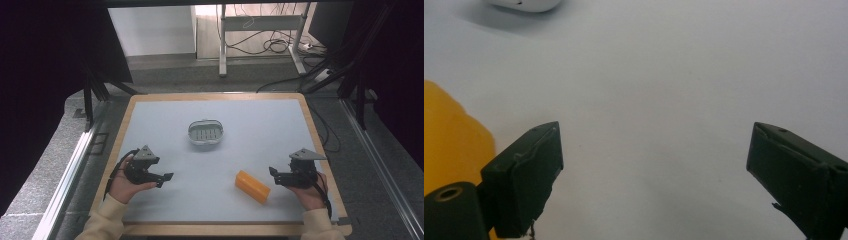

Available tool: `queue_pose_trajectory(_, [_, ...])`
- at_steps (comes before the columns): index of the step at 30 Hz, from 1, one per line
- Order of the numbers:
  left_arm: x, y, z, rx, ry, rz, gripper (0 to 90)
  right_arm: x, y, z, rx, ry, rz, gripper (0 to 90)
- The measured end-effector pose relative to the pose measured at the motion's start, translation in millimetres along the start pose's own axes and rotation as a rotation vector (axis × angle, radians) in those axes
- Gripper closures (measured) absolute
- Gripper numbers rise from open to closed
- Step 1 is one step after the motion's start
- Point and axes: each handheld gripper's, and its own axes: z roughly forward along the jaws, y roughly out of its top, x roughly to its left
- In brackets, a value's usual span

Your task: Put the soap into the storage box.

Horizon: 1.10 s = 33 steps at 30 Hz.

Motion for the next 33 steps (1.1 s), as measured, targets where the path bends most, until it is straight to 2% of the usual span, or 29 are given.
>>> queue_pose_trajectory(9, [1.6,-0.9,-1.4,-0.003,0.003,-0.005,18.6,4.6,3.6,-2.7,-0.002,0.031,-0.025,9.5])
queue_pose_trajectory(10, [1.3,-0.9,-1.3,-0.001,0.003,-0.005,18.6,3.1,3.5,-4.1,-0.010,0.064,-0.011,9.8])
queue_pose_trajectory(19, [0.8,-0.2,-1.1,-0.005,-0.006,-0.005,18.5,0.6,6.1,-5.8,-0.006,0.073,0.008,12.4])
queue_pose_trajectory(26, [1.8,-1.1,0.0,-0.001,-0.006,-0.006,18.5,4.0,6.5,-3.7,0.027,0.074,-0.017,14.4])
queue_pose_trajectory(33, [0.2,-0.7,-0.6,-0.002,-0.001,-0.008,18.5,3.4,9.3,-7.0,0.033,0.087,0.019,17.1])
